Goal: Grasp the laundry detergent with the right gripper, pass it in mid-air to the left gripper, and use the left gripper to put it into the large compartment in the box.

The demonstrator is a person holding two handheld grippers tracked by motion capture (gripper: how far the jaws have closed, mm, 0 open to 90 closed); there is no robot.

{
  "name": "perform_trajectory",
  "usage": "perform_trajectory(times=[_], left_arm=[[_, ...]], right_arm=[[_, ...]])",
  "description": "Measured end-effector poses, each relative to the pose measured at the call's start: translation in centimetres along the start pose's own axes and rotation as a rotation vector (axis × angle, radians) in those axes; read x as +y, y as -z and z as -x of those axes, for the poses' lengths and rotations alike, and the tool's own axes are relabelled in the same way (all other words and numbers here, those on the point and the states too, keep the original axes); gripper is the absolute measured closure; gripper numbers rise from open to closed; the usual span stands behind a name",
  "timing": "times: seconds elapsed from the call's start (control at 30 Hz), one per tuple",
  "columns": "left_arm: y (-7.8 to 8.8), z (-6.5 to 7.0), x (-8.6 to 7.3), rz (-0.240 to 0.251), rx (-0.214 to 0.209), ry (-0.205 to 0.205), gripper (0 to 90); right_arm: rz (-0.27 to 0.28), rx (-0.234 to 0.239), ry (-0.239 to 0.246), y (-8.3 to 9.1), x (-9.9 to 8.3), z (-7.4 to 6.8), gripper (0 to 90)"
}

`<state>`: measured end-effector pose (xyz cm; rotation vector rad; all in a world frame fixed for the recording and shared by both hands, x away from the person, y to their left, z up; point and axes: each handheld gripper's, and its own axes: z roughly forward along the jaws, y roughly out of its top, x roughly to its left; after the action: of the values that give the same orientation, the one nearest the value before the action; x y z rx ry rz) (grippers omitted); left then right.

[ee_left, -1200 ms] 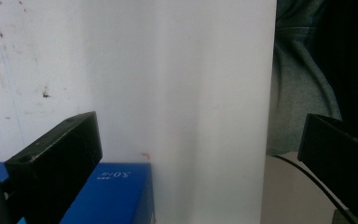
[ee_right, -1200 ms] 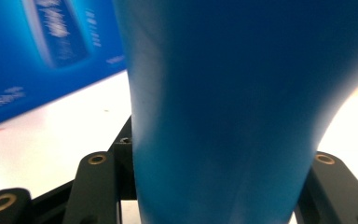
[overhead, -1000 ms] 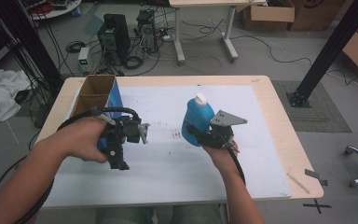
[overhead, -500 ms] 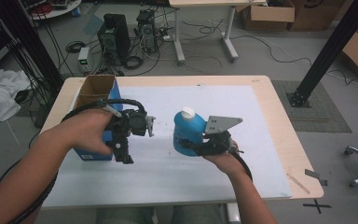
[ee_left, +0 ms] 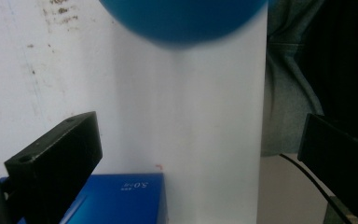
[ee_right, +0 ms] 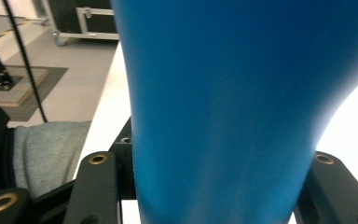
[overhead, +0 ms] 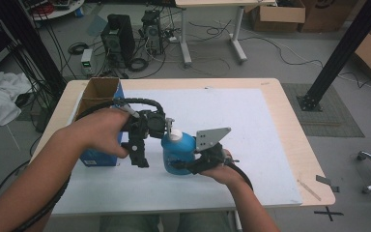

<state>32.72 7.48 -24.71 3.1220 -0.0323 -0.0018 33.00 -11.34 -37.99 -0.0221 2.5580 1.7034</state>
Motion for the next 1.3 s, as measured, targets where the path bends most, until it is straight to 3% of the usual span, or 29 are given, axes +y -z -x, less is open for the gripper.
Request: perform_trajectory(times=[0.13, 0.4, 0.73, 1.23, 1.3], left_arm=[[0.0, 0.0, 0.4, -0.001, -0.001, 0.000, 0.1], [-0.1, 0.0, 1.0, -0.010, -0.010, -0.005, 0.1], [-0.6, 0.2, 0.7, -0.020, -0.008, 0.006, 0.1], [-0.9, 0.3, 0.3, -0.041, 0.021, 0.025, 3.3], [-0.9, 0.2, 0.3, -0.040, 0.018, 0.026, 3.8]], right_arm=[[-0.004, 0.038, 0.009, -1.2, 0.2, -0.2, 45.4], [-0.011, 0.071, 0.017, -3.4, 0.5, -0.2, 45.5], [0.009, 0.126, 0.013, -6.5, 1.5, 0.2, 45.7], [0.004, 0.139, -0.017, -7.7, 2.1, 0.3, 45.7], [0.010, 0.137, -0.004, -7.8, 2.1, 0.4, 45.8]])
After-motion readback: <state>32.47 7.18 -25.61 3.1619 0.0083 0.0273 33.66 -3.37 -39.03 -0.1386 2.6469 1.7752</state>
